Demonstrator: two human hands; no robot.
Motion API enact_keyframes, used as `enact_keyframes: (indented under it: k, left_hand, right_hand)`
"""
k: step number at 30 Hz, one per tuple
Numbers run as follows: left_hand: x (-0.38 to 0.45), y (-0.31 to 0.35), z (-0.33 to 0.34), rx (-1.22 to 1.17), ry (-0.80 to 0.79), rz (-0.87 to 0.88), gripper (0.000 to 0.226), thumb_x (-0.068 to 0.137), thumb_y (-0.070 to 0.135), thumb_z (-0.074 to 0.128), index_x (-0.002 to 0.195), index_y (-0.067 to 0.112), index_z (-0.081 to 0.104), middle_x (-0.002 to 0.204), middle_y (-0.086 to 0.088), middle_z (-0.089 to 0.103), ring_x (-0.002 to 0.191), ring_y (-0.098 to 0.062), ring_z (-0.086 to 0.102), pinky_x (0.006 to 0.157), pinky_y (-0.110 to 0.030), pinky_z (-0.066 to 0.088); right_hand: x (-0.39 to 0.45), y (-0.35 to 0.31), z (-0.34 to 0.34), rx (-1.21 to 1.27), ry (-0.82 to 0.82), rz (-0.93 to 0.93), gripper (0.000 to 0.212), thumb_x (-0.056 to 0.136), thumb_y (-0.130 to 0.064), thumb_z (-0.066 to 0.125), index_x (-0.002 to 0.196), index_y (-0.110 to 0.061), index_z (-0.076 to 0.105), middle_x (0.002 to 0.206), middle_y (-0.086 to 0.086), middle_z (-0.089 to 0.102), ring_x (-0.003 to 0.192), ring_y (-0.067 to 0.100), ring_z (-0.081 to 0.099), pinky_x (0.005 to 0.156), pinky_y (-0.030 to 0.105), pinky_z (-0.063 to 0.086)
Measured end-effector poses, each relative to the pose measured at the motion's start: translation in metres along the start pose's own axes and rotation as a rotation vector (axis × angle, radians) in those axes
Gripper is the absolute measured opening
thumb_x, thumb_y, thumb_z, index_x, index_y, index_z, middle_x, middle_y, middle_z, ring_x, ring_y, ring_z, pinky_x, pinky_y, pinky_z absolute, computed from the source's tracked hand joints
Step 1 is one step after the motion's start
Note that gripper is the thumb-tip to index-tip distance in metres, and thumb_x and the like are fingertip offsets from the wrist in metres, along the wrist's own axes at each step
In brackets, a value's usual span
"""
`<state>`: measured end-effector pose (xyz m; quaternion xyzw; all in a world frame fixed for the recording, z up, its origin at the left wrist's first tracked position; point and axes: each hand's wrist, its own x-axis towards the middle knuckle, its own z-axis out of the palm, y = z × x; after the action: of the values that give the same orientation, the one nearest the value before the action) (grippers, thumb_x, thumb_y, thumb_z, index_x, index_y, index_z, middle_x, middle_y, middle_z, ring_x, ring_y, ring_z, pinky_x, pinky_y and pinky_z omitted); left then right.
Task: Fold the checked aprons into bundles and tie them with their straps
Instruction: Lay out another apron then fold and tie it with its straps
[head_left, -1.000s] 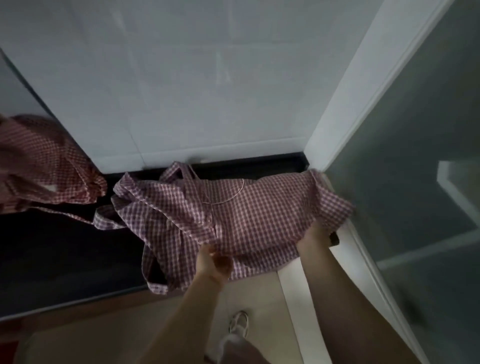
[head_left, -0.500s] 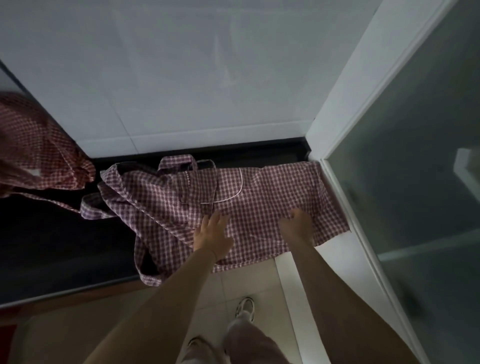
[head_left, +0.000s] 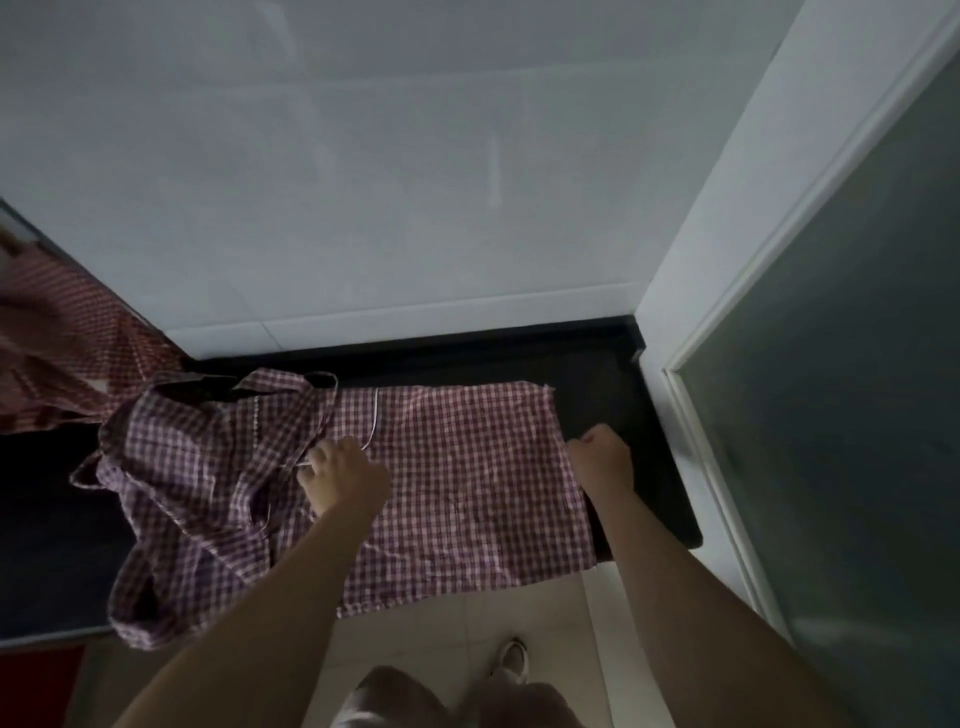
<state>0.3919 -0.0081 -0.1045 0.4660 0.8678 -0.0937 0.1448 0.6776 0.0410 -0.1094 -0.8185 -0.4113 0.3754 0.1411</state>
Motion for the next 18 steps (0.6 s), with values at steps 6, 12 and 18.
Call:
enact_keyframes:
  k: [6,12,18]
  left_hand:
    - [0.01,0.047,-0.011,-0.147,0.007,0.215,0.037,0.092,0.027,0.052,0.127,0.015,0.052,0.132,-0.004,0.046,0.122,-0.021,0.043,0.104,-0.039,0.039]
    - [0.044,0.081,-0.026,-0.285,0.074,0.383,0.031,0.097,0.024,0.049,0.125,0.013,0.058,0.131,-0.005,0.05,0.121,-0.023,0.045,0.101,-0.04,0.039]
    - [0.07,0.123,-0.033,-0.381,0.019,0.469,0.033,0.101,0.025,0.041,0.127,0.016,0.059,0.129,-0.004,0.055,0.119,-0.023,0.05,0.106,-0.042,0.034]
  right_hand:
    - [0.027,-0.037,0.015,0.206,-0.097,-0.071,0.038,0.088,-0.054,0.062,0.104,-0.02,0.055,0.095,0.001,0.063,0.082,0.018,0.066,0.078,0.041,0.058]
    - [0.055,-0.071,0.021,0.063,-0.036,-0.076,0.021,0.092,-0.026,0.064,0.109,-0.018,0.056,0.097,0.001,0.062,0.082,0.017,0.063,0.078,0.039,0.058]
    - [0.038,-0.059,0.004,0.183,-0.006,-0.148,0.012,0.095,-0.023,0.053,0.09,-0.013,0.058,0.082,0.002,0.061,0.072,0.017,0.059,0.068,0.032,0.052]
